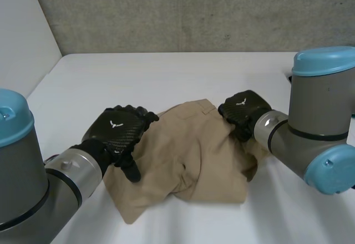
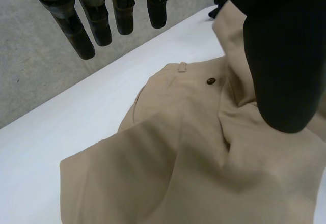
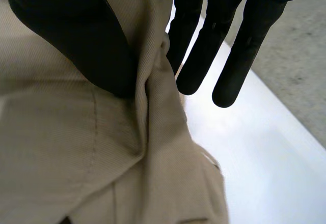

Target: Fold the laundry.

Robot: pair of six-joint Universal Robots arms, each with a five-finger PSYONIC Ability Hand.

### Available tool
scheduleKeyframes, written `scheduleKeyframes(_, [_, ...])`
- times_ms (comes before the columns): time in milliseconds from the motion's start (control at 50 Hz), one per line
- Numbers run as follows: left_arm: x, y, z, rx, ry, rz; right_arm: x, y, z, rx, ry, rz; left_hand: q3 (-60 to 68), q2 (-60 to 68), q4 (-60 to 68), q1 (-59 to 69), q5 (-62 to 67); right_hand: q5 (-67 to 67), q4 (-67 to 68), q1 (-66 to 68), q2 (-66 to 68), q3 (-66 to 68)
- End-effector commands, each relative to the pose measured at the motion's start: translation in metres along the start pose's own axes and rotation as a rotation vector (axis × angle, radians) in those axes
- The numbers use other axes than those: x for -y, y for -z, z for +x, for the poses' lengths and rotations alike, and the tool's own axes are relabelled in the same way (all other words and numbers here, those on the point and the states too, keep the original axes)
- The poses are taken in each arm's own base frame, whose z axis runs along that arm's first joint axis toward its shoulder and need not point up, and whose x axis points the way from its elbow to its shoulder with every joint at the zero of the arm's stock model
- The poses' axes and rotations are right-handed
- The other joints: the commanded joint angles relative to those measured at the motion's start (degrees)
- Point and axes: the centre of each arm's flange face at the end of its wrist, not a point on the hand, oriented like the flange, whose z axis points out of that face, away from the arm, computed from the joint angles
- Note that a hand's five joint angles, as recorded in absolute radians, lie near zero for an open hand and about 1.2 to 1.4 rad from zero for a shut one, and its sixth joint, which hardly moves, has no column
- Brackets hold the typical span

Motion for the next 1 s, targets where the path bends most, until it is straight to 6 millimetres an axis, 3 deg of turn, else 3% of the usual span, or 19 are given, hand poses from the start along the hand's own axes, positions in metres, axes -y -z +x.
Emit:
scheduleKeyframes(20, [0.008, -0.01, -0.017, 0.041, 0.013, 0.015, -0.009, 0.029, -0.029, 0.129, 0.044, -0.131, -2.04, -1.91, -1.49, -1.28, -2.82, 13.05, 11.61, 15.5, 12.67, 11.97])
scheduleKeyframes(60, [0.01, -0.022, -0.025, 0.054, 0.016, 0.017, -0.014, 0.038, -0.036, 0.167, 0.055, -0.168, -2.04, -1.91, -1.49, -1.28, -2.82, 10.2, 8.75, 12.65, 9.82, 9.12])
scheduleKeyframes(160, [0.01, -0.056, -0.049, 0.094, 0.001, -0.003, -0.012, 0.056, -0.045, 0.194, 0.102, -0.173, -2.04, -1.91, -1.49, -1.28, -2.82, -25.43, -26.88, -22.98, -25.81, -26.51])
scheduleKeyframes(200, [0.005, -0.071, -0.058, 0.111, -0.016, -0.024, -0.005, 0.063, -0.036, 0.16, 0.114, -0.147, -2.04, -1.91, -1.49, -1.28, -2.82, -47.22, -48.67, -44.77, -47.6, -48.3])
scheduleKeyframes(280, [-0.007, -0.094, -0.07, 0.132, -0.037, -0.08, 0.012, 0.075, -0.017, 0.093, 0.126, -0.083, -2.04, -1.91, -1.49, -1.28, -2.82, -56.58, -58.02, -54.13, -56.96, -57.66])
scheduleKeyframes(420, [-0.031, -0.124, -0.086, 0.212, -0.041, -0.166, 0.043, 0.082, 0.019, -0.019, 0.184, 0.043, -2.04, -1.91, -1.49, -1.28, -2.82, -56.95, -58.39, -54.5, -57.33, -58.03])
scheduleKeyframes(480, [-0.036, -0.131, -0.091, 0.24, -0.043, -0.187, 0.051, 0.076, 0.022, -0.015, 0.203, 0.076, -2.04, -1.91, -1.49, -1.28, -2.82, -56.95, -58.39, -54.5, -57.33, -58.03])
scheduleKeyframes(580, [-0.041, -0.14, -0.095, 0.252, -0.042, -0.205, 0.053, 0.047, 0.024, 0.002, 0.205, 0.073, -2.04, -1.91, -1.49, -1.28, -2.82, -56.95, -58.39, -54.5, -57.33, -58.03])
scheduleKeyframes(640, [-0.043, -0.147, -0.097, 0.254, -0.042, -0.212, 0.048, 0.032, 0.022, 0.005, 0.189, 0.05, 5.36, 5.5, 5.92, 6.13, 4.59, -56.95, -58.39, -54.5, -57.33, -58.03])
scheduleKeyframes(700, [-0.042, -0.151, -0.097, 0.248, -0.043, -0.207, 0.044, 0.026, 0.022, 0.0, 0.177, 0.038, 15.61, 15.75, 16.17, 16.38, 14.84, -56.95, -58.39, -54.5, -57.33, -58.03])
scheduleKeyframes(800, [-0.035, -0.149, -0.092, 0.228, -0.05, -0.223, 0.048, 0.013, 0.03, -0.051, 0.137, 0.097, 67.88, 68.01, 68.43, 68.65, 67.11, -56.95, -58.39, -54.5, -57.33, -58.03])
scheduleKeyframes(940, [-0.007, -0.123, -0.087, 0.216, -0.05, -0.249, 0.06, -0.012, 0.043, -0.113, 0.117, 0.241, 67.96, 68.09, 68.51, 68.72, 67.18, -56.95, -58.39, -54.5, -57.33, -58.03])
scheduleKeyframes(1000, [0.02, -0.1, -0.088, 0.217, -0.046, -0.205, 0.067, -0.029, 0.047, -0.109, 0.133, 0.333, 67.96, 68.09, 68.51, 68.72, 67.18, -56.95, -58.39, -54.5, -57.33, -58.03])
